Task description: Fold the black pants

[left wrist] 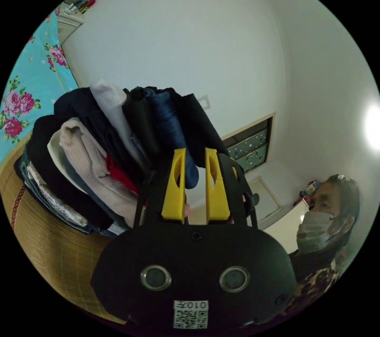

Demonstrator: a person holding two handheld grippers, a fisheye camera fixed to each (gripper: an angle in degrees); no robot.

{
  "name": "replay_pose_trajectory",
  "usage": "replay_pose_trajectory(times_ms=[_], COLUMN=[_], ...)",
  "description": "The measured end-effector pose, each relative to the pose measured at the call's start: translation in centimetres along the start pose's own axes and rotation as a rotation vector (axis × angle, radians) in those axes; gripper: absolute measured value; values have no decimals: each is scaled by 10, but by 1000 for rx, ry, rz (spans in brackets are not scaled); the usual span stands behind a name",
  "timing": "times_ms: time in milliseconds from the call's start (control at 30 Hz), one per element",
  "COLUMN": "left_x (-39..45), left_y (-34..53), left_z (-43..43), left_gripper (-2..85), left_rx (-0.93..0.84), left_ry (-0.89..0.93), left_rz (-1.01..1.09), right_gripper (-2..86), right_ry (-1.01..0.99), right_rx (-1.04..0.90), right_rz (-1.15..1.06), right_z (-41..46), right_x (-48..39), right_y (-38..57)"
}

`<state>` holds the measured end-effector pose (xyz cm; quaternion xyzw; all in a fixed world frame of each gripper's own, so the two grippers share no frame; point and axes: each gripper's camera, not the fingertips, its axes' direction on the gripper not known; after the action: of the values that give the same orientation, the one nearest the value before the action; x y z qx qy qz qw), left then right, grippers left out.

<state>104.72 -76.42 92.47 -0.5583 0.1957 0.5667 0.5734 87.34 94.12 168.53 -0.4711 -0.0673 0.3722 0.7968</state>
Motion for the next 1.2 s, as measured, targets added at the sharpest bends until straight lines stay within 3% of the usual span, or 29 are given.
replay_pose_trajectory(times_ms=[133,567,700,767,867,1000,1200], left_x=[9,39,50,48,52,72,108], left_y=[5,1,3,10,13,17,27], left_z=[22,78,96,95,78,64,54], left_gripper=[108,166,100,70,55,35,11], left_rx=[-64,-89,-165,-221,-221,-240,-266], left_ry=[49,134,107,9,-12,11,72], left_rz=[-12,-51,3,-26,-7,46,118], right_gripper=[29,28,37,53,149,186,217], right_ry=[-132,-64,-20,-13,-129,-323,-519], right_rx=[8,-242,-308,-266,-191,-85,-132], right_rz=[51,-86,-117,-81,37,138,152], right_z=[-1,20,22,9,-21,-41,-13], right_x=[16,15,21,34,76,115,120], right_y=[6,27,42,53,74,97,108])
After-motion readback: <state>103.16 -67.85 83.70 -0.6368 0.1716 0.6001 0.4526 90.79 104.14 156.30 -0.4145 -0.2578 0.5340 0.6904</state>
